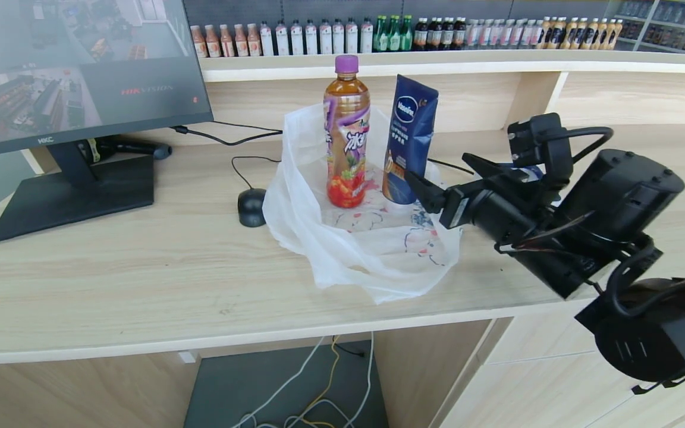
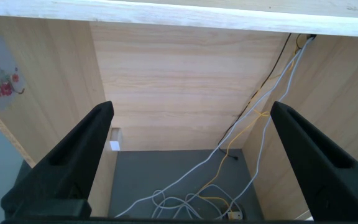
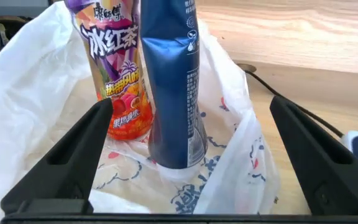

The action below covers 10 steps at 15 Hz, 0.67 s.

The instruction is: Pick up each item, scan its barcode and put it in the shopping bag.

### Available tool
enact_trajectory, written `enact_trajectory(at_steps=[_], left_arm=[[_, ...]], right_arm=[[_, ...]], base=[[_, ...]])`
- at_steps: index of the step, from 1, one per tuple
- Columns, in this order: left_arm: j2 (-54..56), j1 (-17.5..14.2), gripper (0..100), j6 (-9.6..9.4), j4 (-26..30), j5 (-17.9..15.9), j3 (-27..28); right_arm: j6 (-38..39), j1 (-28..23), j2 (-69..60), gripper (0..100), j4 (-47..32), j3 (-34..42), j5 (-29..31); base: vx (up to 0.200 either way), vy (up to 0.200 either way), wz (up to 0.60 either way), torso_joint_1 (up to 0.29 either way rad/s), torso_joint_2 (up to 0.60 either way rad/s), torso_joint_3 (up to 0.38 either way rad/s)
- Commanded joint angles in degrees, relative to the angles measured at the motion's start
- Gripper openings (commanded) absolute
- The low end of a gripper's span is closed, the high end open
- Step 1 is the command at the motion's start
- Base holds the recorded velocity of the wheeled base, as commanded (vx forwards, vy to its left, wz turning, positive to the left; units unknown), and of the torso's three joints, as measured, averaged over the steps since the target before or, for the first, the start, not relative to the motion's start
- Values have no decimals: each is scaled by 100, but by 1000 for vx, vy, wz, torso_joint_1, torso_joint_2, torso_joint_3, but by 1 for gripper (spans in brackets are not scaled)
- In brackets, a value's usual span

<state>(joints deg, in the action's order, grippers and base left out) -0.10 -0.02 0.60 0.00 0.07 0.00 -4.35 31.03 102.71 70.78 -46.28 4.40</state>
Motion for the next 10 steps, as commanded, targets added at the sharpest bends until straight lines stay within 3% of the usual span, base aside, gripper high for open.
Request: enact_trajectory(at_steps=[1, 7, 10], left_arm=[[1, 2, 100, 2, 0, 1, 0], [1, -6, 100, 2, 0, 1, 0], [1, -6, 100, 2, 0, 1, 0]], right_arm=[[-4, 44, -770, 100, 182, 725, -1], [330, 290, -1701, 100, 1096, 2984, 474], [382, 299, -1930, 100, 1922, 4628, 465]], base=[[0, 0, 0, 0, 0, 0], [0, 0, 0, 0, 0, 0], [0, 0, 0, 0, 0, 0]])
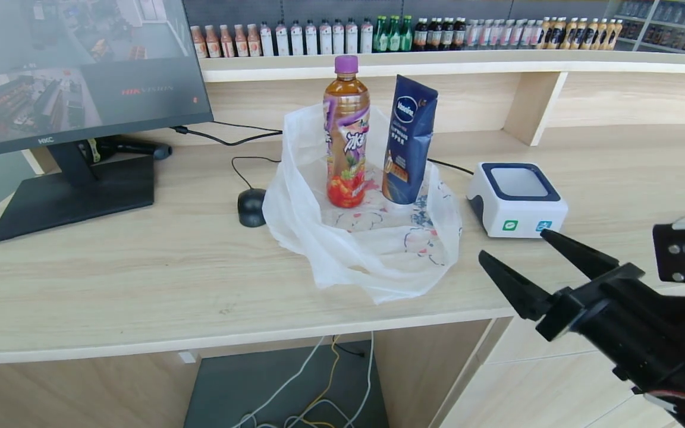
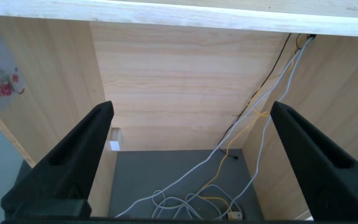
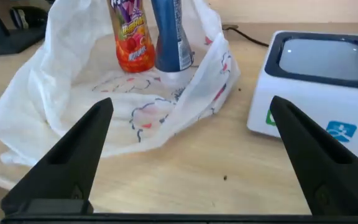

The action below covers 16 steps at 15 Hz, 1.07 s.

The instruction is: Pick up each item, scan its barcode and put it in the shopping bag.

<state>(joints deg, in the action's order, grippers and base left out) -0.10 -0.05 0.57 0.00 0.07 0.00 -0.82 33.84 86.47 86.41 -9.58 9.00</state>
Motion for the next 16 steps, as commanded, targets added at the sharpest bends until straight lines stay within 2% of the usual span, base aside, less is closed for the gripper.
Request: enact_trajectory(at_steps=[1, 4, 5, 6, 8, 10, 11, 12, 13, 14, 16], left_arm=[[1, -4, 100, 4, 0, 1, 0], [1, 5, 100, 4, 0, 1, 0], [1, 5, 100, 4, 0, 1, 0], [1, 5, 100, 4, 0, 1, 0], [1, -4, 100, 4, 0, 1, 0], [1, 5, 100, 4, 0, 1, 0], [1, -4, 100, 4, 0, 1, 0], [1, -4, 100, 4, 0, 1, 0], [1, -4, 100, 4, 0, 1, 0], [1, 5, 100, 4, 0, 1, 0], [1, -4, 100, 4, 0, 1, 0]], right_arm=[[-15, 17, -517, 100, 351, 958, 6], [29, 8, -983, 100, 157, 958, 14], [29, 8, -1211, 100, -45, 958, 6], [29, 17, -1616, 100, -564, 958, -3], [38, 52, -2705, 100, -2128, 958, -30], [-6, 96, -4243, 100, -4308, 958, -117], [-41, 140, -4753, 100, -5002, 958, -258], [-235, 149, -5966, 100, -6584, 923, -566], [-428, 149, -6608, 100, -7428, 818, -662], [-481, 149, -7047, 100, -7999, 756, -671], [-507, 149, -7715, 100, -8544, 888, -706]], base=[[0, 0, 0, 0, 0, 0], [0, 0, 0, 0, 0, 0], [0, 0, 0, 0, 0, 0], [0, 0, 0, 0, 0, 0], [0, 0, 0, 0, 0, 0], [0, 0, 0, 0, 0, 0], [0, 0, 0, 0, 0, 0], [0, 0, 0, 0, 0, 0], [0, 0, 0, 0, 0, 0], [0, 0, 0, 0, 0, 0], [0, 0, 0, 0, 0, 0]])
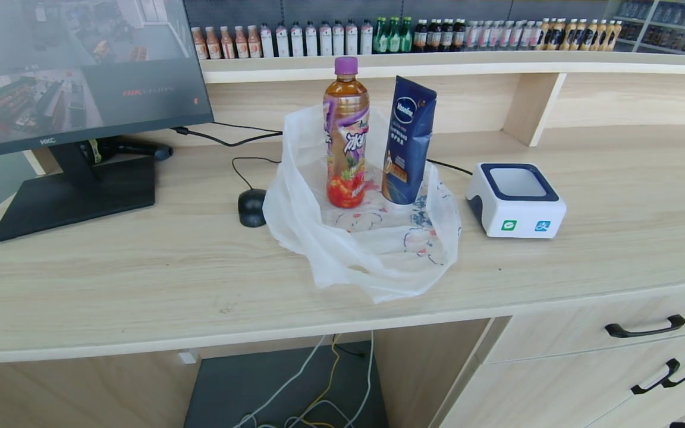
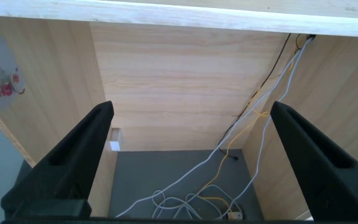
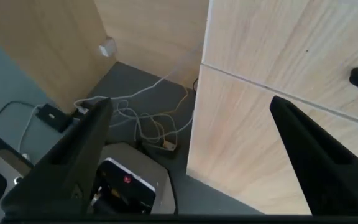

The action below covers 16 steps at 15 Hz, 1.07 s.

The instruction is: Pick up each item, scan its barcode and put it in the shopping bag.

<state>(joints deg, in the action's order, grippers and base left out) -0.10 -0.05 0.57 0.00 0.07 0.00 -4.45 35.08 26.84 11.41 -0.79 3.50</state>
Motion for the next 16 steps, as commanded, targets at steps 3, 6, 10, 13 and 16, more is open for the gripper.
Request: enact_trajectory(at_steps=[3, 6, 10, 13, 16], left_arm=[[1, 5, 100, 4, 0, 1, 0], [1, -4, 100, 4, 0, 1, 0], [1, -4, 100, 4, 0, 1, 0], [1, -4, 100, 4, 0, 1, 0], [1, -4, 100, 4, 0, 1, 0]], right_arm=[[41, -37, -1665, 100, -1141, -26, -227], [190, -1171, -1515, 100, -1185, -35, -174], [146, -2876, -1849, 100, -1185, -35, -218], [190, -3210, -2210, 100, -1167, 70, -262], [208, -3201, -2245, 100, -1159, 70, -271]], base=[[0, 0, 0, 0, 0, 0], [0, 0, 0, 0, 0, 0], [0, 0, 0, 0, 0, 0], [0, 0, 0, 0, 0, 0], [0, 0, 0, 0, 0, 0]])
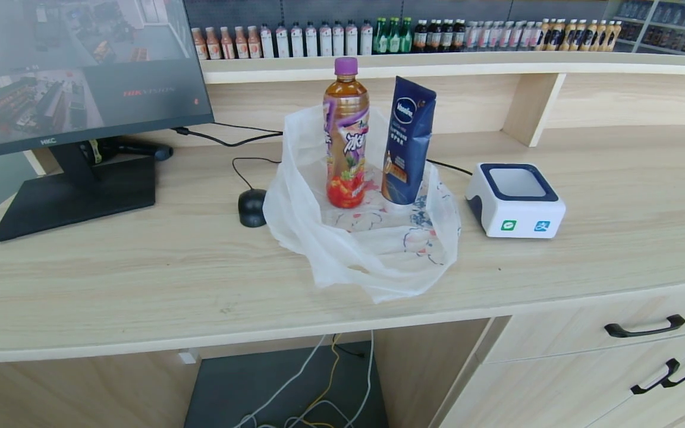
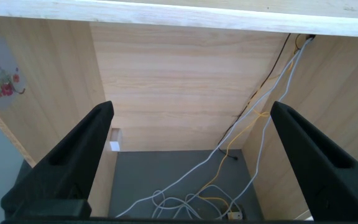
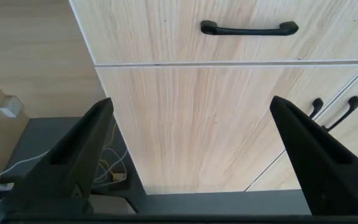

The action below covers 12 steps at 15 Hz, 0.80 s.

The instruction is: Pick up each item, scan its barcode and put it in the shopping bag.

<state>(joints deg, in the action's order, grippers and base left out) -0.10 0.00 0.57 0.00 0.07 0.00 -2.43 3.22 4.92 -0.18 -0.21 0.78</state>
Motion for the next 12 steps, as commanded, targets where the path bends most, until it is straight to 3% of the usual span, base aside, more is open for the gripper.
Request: enact_trajectory(at_steps=[1, 4, 12], left_arm=[[1, 0, 100, 13, 0, 1, 0], [1, -9, 100, 22, 0, 1, 0], [1, 0, 100, -5, 0, 1, 0]], right_arm=[[5, -14, -53, 100, 1, 12, 1], [216, -14, -53, 100, 18, 21, 1], [216, -14, -62, 100, 27, 21, 1]], base=[[0, 0, 0, 0, 0, 0], [-200, 0, 0, 6, 2, 4], [0, 0, 0, 0, 0, 0]])
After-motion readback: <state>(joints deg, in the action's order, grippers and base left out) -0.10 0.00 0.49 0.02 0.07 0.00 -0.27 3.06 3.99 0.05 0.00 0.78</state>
